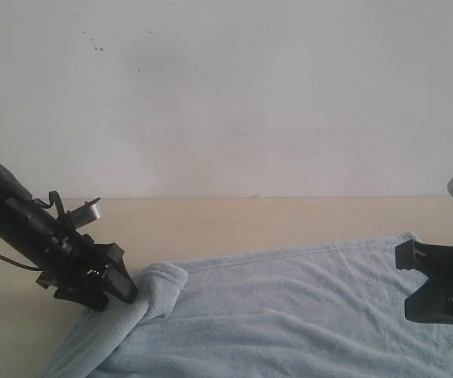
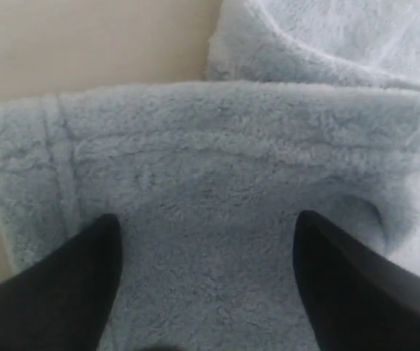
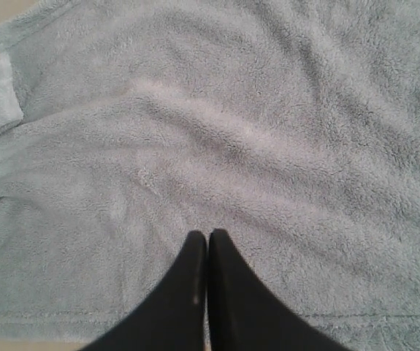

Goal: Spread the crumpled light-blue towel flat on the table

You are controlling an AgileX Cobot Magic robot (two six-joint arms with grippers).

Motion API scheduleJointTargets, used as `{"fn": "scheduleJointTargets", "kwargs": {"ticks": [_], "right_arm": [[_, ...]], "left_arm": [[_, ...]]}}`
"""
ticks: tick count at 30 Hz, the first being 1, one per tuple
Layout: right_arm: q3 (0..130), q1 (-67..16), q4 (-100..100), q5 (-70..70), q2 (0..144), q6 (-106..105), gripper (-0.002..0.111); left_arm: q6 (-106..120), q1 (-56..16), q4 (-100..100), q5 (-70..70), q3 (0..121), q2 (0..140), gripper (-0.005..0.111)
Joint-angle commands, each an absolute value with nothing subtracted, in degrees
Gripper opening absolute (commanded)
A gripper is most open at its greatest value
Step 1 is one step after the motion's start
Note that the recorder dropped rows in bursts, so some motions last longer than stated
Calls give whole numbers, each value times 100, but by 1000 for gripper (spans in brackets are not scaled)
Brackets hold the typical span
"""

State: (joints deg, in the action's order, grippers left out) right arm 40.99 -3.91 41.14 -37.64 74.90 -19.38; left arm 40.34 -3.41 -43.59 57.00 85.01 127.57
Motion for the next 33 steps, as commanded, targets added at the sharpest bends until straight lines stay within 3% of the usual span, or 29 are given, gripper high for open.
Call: {"fn": "scheduleJointTargets", "kwargs": {"ticks": [1, 8, 9, 24, 33], "right_arm": [[4139, -399, 4158, -3754, 7440, -2009, 0], [4139, -399, 4285, -3820, 7440, -2051, 0], [4139, -399, 4291, -3820, 7440, -2103, 0], [4139, -399, 4305, -3831, 7440, -2160, 0], [4139, -399, 4305, -3820, 7440, -2302, 0]], "left_arm": [[3565, -471, -3647, 5521, 8532, 12741, 53], [3568, -471, -3335, 5696, 8532, 12741, 6], [3583, -471, -3311, 5696, 8532, 12741, 4], [2583, -324, -1963, 5387, 8532, 12741, 4], [2126, 529, -1644, 5207, 8532, 12741, 4]]}}
